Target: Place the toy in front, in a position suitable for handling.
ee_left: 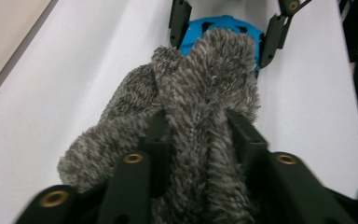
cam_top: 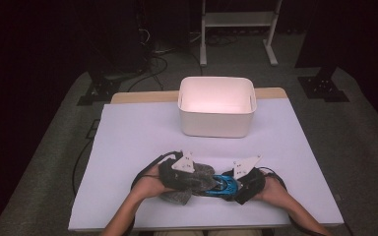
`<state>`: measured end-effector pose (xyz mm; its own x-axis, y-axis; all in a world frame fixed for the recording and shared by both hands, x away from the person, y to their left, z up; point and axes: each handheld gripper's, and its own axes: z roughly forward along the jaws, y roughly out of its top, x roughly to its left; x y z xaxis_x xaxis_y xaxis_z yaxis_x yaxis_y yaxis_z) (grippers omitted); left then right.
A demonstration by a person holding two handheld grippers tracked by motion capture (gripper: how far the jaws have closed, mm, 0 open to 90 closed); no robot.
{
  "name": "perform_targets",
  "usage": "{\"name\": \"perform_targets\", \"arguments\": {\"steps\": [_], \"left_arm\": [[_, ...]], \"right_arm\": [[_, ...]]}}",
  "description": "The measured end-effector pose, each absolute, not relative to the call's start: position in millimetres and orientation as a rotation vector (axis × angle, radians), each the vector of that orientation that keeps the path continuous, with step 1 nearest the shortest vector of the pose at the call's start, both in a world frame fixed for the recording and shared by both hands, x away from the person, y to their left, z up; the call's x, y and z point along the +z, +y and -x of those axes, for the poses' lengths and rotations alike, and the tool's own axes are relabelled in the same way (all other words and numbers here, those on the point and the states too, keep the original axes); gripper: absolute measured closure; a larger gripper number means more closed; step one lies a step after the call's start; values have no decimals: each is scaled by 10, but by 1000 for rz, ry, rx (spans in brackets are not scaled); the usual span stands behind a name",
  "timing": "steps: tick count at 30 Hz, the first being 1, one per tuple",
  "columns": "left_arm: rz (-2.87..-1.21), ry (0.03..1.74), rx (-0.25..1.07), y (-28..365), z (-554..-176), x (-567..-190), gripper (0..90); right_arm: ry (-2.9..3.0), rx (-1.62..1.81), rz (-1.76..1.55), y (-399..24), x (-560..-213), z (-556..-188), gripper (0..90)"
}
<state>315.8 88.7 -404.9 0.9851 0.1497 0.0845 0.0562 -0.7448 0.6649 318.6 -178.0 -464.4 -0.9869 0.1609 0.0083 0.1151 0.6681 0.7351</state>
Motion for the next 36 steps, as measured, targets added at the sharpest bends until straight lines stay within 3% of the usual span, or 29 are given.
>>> {"name": "perform_targets", "arguments": {"steps": [6,12,27,32,36], "left_arm": [[-2380,138,128,869,-3163,-3930,435],[-2381,96,127,760,-3197,-3816,403],[-2450,65,7,444,-3392,-4120,536],[-2428,64,-1,516,-3363,-4120,734],[-2477,61,16,601,-3336,-4090,761]], "right_arm": [[2816,1235,-235,-1780,-4645,-3184,225],[2816,1233,-235,-1781,-4643,-3184,225],[2817,1230,-232,-1776,-4639,-3181,229],[2831,1214,-203,-1761,-4625,-3194,238],[2838,1206,-174,-1748,-4618,-3202,243]]}}
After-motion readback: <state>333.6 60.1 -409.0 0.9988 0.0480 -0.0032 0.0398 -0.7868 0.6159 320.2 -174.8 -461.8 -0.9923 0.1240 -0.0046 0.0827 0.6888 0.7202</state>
